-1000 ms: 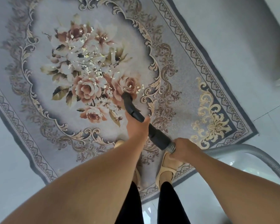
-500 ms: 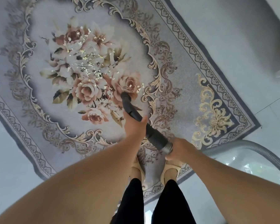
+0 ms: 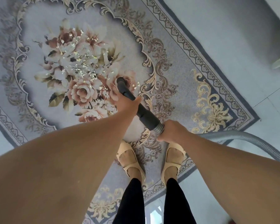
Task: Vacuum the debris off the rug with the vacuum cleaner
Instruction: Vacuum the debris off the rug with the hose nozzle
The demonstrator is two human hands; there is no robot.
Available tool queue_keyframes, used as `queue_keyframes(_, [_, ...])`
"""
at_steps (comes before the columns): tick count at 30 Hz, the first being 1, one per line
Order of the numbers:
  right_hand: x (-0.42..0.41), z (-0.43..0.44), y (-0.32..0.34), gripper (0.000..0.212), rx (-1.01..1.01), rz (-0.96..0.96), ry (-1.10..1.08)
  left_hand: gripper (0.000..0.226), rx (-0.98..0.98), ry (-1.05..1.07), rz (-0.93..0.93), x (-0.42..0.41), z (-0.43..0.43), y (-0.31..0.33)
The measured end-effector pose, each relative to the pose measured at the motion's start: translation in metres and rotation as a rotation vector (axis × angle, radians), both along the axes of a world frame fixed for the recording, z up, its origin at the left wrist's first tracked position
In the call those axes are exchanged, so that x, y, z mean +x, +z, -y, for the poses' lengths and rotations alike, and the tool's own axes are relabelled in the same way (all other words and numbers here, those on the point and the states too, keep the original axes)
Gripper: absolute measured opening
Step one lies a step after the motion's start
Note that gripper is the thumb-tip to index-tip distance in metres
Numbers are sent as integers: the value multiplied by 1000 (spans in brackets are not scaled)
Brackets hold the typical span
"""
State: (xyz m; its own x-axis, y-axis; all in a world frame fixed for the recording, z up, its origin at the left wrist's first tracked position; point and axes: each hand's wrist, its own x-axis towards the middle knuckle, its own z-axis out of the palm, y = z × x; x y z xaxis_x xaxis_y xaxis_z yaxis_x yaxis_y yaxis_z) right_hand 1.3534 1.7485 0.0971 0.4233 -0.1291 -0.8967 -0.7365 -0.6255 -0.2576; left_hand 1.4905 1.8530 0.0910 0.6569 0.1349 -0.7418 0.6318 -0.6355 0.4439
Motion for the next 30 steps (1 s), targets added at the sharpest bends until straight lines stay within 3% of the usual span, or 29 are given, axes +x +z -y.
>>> queue_keyframes(10, [-87, 16, 18, 29, -26, -134, 61, 82, 2, -87, -128, -93, 17, 18])
queue_keyframes(22, [-28, 27, -2, 33, -21, -20, -71, 77, 34, -179, 19, -24, 47, 21])
queue_keyframes(27, [-71, 26, 10, 25, -6, -79, 20, 78, 2, -95, -72, -72, 36, 27])
queue_keyframes(30, [-104, 28, 19, 35, -9, -140, 91, 77, 7, -29, -122, -112, 24, 28])
